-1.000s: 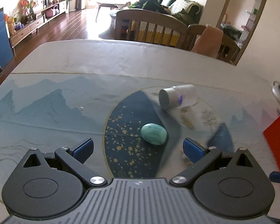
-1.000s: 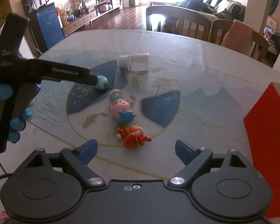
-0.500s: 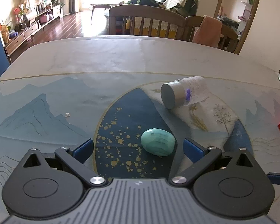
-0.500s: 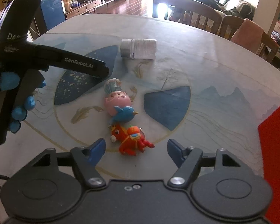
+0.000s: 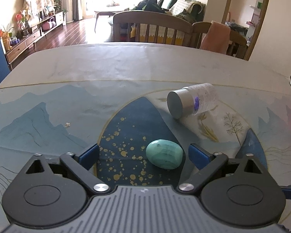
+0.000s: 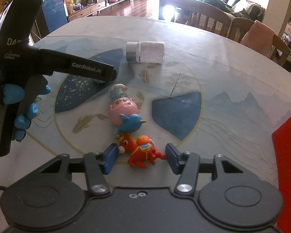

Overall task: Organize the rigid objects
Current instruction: 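Lower the left tool onto the teal egg while the right tool reaches the red dragon toy, then close the left tool on the teal egg while the right tool grasps the red dragon toy, then carry the teal egg and red dragon toy over the red box with both tools, then open both tools to drop the egg and dragon toy into the box, then move both tools back over the pink doll and the white bottle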

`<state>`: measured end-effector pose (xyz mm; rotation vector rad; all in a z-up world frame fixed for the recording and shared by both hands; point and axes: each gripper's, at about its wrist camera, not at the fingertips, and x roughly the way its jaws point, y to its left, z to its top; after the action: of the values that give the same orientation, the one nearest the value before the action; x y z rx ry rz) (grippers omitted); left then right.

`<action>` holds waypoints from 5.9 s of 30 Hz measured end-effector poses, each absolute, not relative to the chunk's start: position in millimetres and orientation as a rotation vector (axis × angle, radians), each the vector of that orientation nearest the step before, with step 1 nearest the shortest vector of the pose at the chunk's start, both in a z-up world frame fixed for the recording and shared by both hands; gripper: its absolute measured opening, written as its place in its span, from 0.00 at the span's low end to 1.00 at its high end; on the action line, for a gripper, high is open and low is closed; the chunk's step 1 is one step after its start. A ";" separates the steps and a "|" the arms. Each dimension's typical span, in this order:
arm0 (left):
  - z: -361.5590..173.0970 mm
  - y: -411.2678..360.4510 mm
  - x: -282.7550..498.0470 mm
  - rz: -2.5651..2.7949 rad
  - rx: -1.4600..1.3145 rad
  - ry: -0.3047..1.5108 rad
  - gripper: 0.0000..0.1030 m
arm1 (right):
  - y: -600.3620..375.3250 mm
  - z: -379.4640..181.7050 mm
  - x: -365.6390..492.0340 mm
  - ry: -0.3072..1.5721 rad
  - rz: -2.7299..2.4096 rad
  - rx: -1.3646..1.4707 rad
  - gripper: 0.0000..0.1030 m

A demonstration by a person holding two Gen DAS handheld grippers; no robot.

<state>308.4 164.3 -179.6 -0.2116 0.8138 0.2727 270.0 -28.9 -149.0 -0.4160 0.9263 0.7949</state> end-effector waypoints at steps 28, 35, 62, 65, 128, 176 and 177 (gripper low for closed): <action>-150.4 133.0 257.5 0.218 -0.243 0.871 0.37 | -99.7 -101.6 240.1 0.933 0.726 -0.242 0.50; -119.7 106.2 232.6 0.161 -0.230 0.845 0.37 | -127.8 -63.7 230.2 0.865 0.729 -0.211 0.50; -29.3 -48.5 257.1 -0.048 -0.101 0.771 0.37 | -273.4 13.2 283.1 0.680 0.658 -0.131 0.50; -26.9 -68.5 269.5 -0.065 -0.087 0.778 0.37 | -291.4 13.4 294.3 0.669 0.634 -0.126 0.50; -130.8 -261.1 453.8 -0.167 0.109 1.200 0.38 | -378.8 -73.8 393.9 0.850 0.599 -0.303 0.60; -24.8 -130.4 306.9 -0.130 -0.071 0.870 0.76 | -313.1 8.5 283.5 0.700 0.648 -0.006 0.99; -24.8 -124.8 303.3 -0.125 -0.072 0.869 0.76 | -307.1 9.2 280.8 0.700 0.654 -0.004 0.99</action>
<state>303.3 -124.8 -24.8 -0.0717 0.8695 -0.1248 280.8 -307.1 9.2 -0.0043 0.6997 0.6536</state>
